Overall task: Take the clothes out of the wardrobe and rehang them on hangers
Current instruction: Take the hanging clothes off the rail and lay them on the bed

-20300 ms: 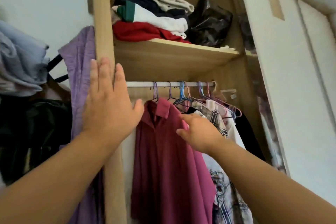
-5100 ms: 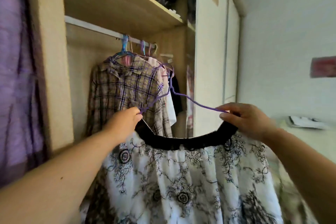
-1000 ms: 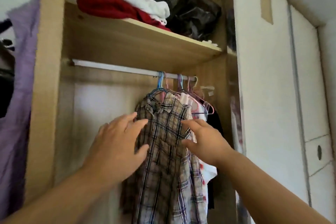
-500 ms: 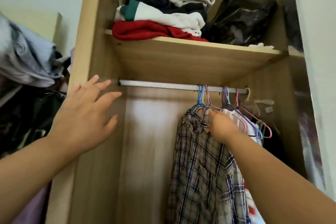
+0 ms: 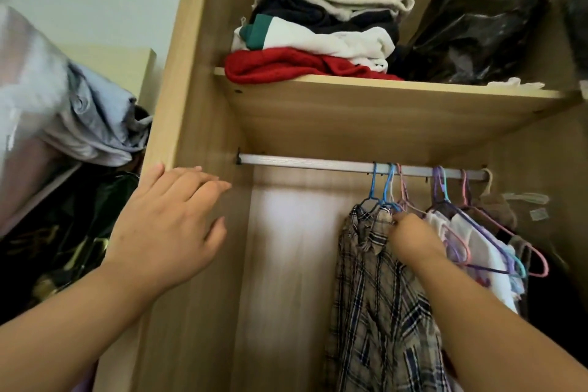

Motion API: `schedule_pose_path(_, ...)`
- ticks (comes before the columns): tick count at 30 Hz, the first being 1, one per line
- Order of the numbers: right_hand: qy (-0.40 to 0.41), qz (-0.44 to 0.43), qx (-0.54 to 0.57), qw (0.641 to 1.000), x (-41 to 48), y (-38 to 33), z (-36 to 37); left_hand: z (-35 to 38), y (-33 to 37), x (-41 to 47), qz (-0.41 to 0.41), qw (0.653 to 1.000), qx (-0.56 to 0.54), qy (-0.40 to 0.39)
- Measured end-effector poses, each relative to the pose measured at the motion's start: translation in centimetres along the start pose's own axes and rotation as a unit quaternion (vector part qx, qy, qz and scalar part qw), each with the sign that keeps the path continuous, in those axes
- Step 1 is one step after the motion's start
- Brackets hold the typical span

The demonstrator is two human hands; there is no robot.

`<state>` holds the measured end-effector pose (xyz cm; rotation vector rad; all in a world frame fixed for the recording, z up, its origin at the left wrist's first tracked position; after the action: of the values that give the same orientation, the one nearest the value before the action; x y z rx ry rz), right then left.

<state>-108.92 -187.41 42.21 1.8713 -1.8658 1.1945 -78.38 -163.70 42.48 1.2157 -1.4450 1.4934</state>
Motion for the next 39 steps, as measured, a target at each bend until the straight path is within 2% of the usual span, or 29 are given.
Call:
schedule_pose_path(13, 0.063, -0.029, 0.035, 0.997, -0.4, 0.1, -5.5, 0.3, 0.0, 0.2, -0.019, 0.998, 0.023, -0.052)
schedule_pose_path(26, 0.075, -0.112, 0.013, 0.991, -10.8, 0.3, -9.3, 0.4, 0.6, -0.4, -0.02, 0.997, 0.017, -0.073)
schedule_pose_path(29, 0.064, -0.109, 0.028, 0.992, -14.1, 1.7, -9.8, 1.0, 4.0, -2.0, 0.019, 0.993, -0.083, -0.082)
schedule_pose_path(32, 0.048, -0.117, 0.013, 0.992, -17.3, 3.2, -10.1, 2.9, 9.1, -4.2, 0.066, 0.966, -0.217, -0.127)
schedule_pose_path(35, 0.009, -0.125, -0.021, 0.992, -20.8, 4.5, -10.1, 5.8, 13.1, -6.0, 0.042, 0.914, -0.346, -0.207)
schedule_pose_path(39, -0.019, -0.11, -0.078, 0.991, -26.8, 5.4, -10.7, 10.4, 16.7, -8.3, -0.041, 0.862, -0.431, -0.264)
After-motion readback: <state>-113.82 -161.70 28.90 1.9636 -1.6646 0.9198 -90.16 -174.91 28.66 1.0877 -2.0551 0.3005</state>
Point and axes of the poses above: each hand's wrist, its own x-axis towards the middle knuckle, its own z-axis out of the palm, y = z × x, the point moved 10 cm from there along x, towards the middle knuckle, and after that the axes turned 1 degree about -x, right-handed, at the moved point
